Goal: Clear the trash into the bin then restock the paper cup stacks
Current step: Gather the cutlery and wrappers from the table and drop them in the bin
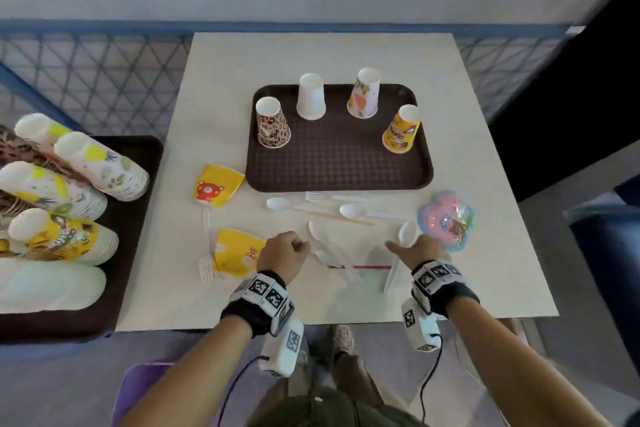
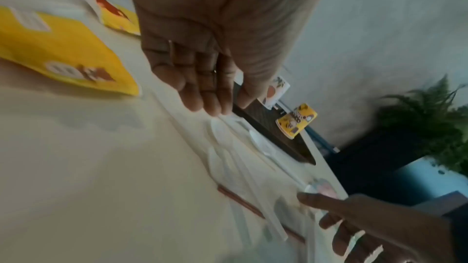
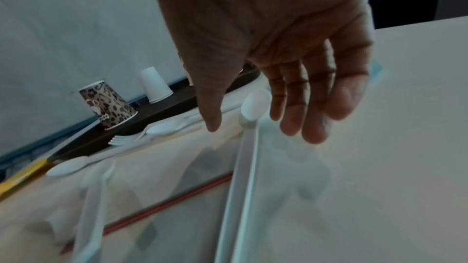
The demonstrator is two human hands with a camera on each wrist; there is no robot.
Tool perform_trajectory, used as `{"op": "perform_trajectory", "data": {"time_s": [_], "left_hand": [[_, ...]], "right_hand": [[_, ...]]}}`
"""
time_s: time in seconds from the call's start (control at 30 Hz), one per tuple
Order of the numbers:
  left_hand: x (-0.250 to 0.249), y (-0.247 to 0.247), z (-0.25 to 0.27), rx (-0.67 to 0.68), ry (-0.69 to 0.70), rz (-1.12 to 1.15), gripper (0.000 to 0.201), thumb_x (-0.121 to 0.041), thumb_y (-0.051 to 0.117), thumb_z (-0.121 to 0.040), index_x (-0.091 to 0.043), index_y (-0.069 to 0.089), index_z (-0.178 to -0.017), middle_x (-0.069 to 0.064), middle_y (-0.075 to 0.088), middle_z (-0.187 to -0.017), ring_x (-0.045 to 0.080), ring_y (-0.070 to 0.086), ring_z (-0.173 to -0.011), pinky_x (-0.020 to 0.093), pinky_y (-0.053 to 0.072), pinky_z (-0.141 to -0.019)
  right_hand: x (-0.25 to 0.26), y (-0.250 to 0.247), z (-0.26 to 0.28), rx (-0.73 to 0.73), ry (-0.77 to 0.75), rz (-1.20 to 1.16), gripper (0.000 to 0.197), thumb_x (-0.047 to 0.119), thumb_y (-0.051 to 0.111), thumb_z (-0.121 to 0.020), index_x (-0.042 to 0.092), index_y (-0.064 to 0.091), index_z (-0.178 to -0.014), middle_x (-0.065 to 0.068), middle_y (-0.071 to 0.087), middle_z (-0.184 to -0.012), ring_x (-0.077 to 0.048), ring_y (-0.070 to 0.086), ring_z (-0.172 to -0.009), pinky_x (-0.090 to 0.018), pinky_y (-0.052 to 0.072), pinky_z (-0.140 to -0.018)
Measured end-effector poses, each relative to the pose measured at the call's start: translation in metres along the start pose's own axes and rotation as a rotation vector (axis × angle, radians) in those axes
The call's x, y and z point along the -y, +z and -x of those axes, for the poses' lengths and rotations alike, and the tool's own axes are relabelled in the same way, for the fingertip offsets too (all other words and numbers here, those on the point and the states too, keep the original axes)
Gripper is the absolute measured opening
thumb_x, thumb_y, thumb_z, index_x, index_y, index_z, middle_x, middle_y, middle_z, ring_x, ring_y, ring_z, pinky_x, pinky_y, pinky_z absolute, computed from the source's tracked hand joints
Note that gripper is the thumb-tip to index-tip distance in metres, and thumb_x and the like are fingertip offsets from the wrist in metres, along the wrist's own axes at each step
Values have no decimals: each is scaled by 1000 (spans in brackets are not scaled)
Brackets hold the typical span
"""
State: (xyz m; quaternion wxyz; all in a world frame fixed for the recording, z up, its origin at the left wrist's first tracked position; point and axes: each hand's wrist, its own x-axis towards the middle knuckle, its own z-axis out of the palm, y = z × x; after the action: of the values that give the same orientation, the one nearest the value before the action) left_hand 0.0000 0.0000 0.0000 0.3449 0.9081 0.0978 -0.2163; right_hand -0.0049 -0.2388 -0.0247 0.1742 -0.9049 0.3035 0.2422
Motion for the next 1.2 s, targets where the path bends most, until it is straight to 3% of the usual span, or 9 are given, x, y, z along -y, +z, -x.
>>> {"op": "perform_trajectory", "data": {"time_s": [0.23,0.37,0.43,0.57,0.67,0.87,1.0,1.07,1.2], "left_hand": [[-35,53,-22,0,-231,-295,49,-52,52,-83,-8,63,-100,10,67,-109,30,61,-102,35,44,-84],[-49,64,-30,-21,-296,-321,40,-43,54,-85,-6,60,-97,11,65,-108,29,60,-100,35,37,-86],[-52,66,-33,-19,-346,-242,33,-35,56,-84,-5,61,-95,12,66,-106,30,60,-99,34,38,-84],[-47,69,-33,-12,-351,5,29,-32,55,-82,-7,57,-66,12,67,-79,31,60,-76,29,40,-64],[-42,60,-26,-82,-331,205,40,-30,52,-86,-14,40,-52,3,51,-57,27,51,-68,29,35,-63],[-8,49,-20,-341,-508,512,22,-19,37,-89,-3,52,-86,14,71,-68,41,63,-90,45,49,-89],[-6,47,-18,-304,-637,386,44,-29,44,-93,5,51,-119,23,56,-127,37,50,-119,37,36,-98],[-9,48,-18,-291,-614,345,46,-32,52,-88,2,51,-119,20,56,-127,36,51,-118,38,39,-96],[-16,53,-17,-295,-345,141,32,-5,53,-80,-3,49,-112,16,48,-121,37,56,-102,41,46,-86]], "right_hand": [[-3,6,-15,29,47,-110,46,37,64,-78,-2,61,-102,-18,66,-99,-34,62,-92,-32,43,-70],[-14,8,-28,34,26,-159,24,21,63,-75,4,52,-63,-8,50,-61,-25,48,-60,-24,31,-48],[-17,3,-31,49,-4,-207,27,16,61,-76,7,45,-56,-4,43,-54,-23,43,-54,-25,30,-49],[-14,-18,-34,-1,-211,-249,21,10,50,-86,-5,53,-99,-19,58,-86,-31,54,-81,-29,33,-67],[1,-26,-46,-13,-420,-144,22,9,44,-91,-9,50,-102,-26,56,-97,-37,53,-85,-33,34,-67],[32,-21,-61,39,-585,82,34,17,60,-81,0,56,-110,-23,48,-110,-43,57,-94,-43,45,-82],[43,-15,-62,86,-634,197,40,24,64,-82,2,56,-115,-19,46,-115,-41,58,-97,-42,45,-82],[46,-15,-62,85,-661,198,37,23,60,-86,1,56,-115,-19,48,-116,-39,57,-100,-40,44,-82],[48,-14,-65,80,-695,199,33,22,58,-87,-1,59,-111,-20,55,-112,-37,56,-103,-39,45,-83]]}}
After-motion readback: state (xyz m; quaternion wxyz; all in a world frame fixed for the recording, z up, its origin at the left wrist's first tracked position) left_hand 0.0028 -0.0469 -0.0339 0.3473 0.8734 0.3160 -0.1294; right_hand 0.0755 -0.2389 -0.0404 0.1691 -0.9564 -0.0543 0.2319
